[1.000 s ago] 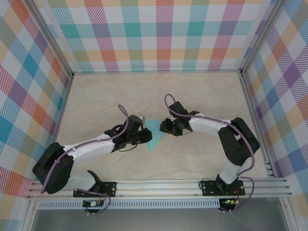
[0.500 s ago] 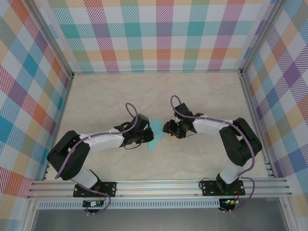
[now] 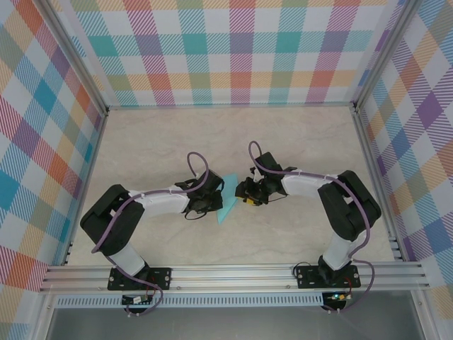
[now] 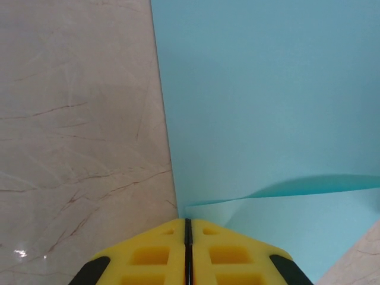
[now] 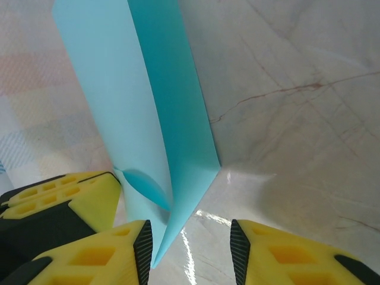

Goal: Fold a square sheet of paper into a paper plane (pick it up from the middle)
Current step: Fourth fold the wing at the center of the table.

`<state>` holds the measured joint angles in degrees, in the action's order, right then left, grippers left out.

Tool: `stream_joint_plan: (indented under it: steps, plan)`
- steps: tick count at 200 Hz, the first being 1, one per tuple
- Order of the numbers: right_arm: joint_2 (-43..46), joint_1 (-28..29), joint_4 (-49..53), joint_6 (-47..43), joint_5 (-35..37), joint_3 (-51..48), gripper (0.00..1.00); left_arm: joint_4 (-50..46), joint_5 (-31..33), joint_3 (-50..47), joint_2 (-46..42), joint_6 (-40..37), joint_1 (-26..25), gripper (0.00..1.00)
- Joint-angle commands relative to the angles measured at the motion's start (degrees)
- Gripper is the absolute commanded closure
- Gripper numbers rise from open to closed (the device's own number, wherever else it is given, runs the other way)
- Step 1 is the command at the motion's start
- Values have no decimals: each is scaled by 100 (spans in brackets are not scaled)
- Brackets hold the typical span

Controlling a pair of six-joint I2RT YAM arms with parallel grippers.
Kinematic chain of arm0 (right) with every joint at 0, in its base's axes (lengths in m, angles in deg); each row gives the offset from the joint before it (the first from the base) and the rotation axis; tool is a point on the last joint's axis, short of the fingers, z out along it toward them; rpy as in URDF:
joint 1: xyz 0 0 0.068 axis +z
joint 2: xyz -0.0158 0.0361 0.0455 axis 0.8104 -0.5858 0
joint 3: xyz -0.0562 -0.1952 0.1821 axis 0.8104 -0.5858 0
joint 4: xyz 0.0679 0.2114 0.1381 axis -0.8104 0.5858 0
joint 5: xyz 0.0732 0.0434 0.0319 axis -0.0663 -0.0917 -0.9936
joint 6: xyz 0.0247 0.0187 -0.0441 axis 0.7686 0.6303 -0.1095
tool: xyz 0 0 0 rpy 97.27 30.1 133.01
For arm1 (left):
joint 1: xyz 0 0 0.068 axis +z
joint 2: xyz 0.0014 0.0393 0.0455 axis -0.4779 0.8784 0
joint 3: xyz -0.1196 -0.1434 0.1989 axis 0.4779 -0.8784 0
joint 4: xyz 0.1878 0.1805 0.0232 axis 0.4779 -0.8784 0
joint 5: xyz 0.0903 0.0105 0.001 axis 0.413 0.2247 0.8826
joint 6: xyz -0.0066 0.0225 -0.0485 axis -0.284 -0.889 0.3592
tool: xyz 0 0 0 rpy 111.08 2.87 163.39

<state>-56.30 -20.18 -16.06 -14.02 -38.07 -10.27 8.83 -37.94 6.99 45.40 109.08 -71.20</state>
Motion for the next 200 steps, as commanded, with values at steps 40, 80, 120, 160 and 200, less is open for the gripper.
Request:
stream_joint_plan:
  steps: [40,80,120,160,200]
  plan:
    - [-356,-20,-322,-119,-713,259,65,-264,123,158,134,2,-10,91]
    - [-509,-12,-472,-132,-933,286,70,-318,149,175,146,-4,-4,91]
    - [-661,-12,-836,-107,-1252,248,72,-396,200,190,81,-30,-6,91]
    - [-808,-11,-1044,-76,-1375,233,76,-469,254,180,-8,-35,13,91]
    - [-702,-16,-1040,-44,-1109,216,92,-951,468,248,-371,-139,65,88]
